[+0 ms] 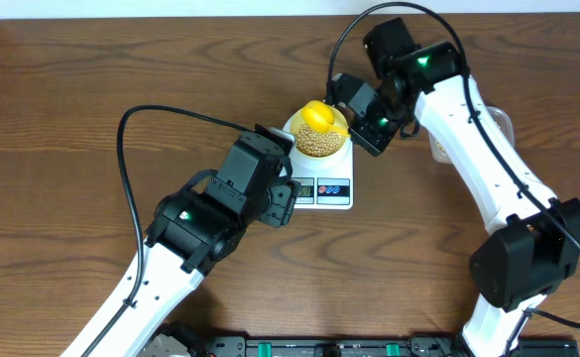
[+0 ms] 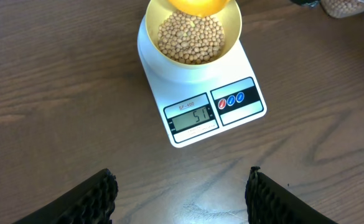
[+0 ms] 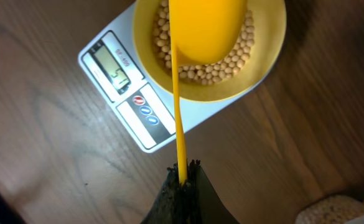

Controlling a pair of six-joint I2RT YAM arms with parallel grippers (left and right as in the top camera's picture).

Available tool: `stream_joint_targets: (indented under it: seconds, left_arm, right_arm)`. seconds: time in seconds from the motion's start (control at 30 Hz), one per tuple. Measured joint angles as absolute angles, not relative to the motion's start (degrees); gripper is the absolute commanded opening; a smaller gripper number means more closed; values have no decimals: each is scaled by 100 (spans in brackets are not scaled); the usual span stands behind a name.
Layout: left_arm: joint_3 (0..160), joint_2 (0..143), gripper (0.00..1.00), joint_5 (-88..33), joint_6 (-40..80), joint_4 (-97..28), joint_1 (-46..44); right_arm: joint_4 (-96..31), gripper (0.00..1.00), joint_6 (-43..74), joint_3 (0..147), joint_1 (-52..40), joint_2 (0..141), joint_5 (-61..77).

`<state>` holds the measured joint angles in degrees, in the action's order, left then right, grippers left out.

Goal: Scoop item into bowl and weigh 50g on scale
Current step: 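Scoop a few soybeans out of the yellow bowl with the right gripper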

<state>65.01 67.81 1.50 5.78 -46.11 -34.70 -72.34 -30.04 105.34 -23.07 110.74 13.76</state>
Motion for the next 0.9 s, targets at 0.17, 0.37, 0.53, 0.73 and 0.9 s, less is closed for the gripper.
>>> stream_joint_targets:
  seconds: [0.17, 0.37, 0.53, 0.73, 0.9]
  left_arm:
    - [6501, 6781, 69, 150, 580, -4611, -3470]
    - [6501, 6781, 69, 150, 580, -4611, -3470]
    - [6501, 6781, 69, 148, 580, -4611, -3470]
    - [6501, 6781, 69, 148, 580, -4611, -3470]
    - [6501, 6781, 69, 148, 580, -4611, -3470]
  right_arm:
    - [-7172, 1, -2888, 10534, -2322, 11238, 1111]
    - [-7148, 1, -2834, 10530, -2322, 11518, 943]
    - [-7150, 1, -2790, 10525, -2322, 11598, 867]
    - [-7146, 1, -2786, 10525, -2368, 11605, 762]
    - [-7148, 1, -2770, 10525, -2469, 11668, 718]
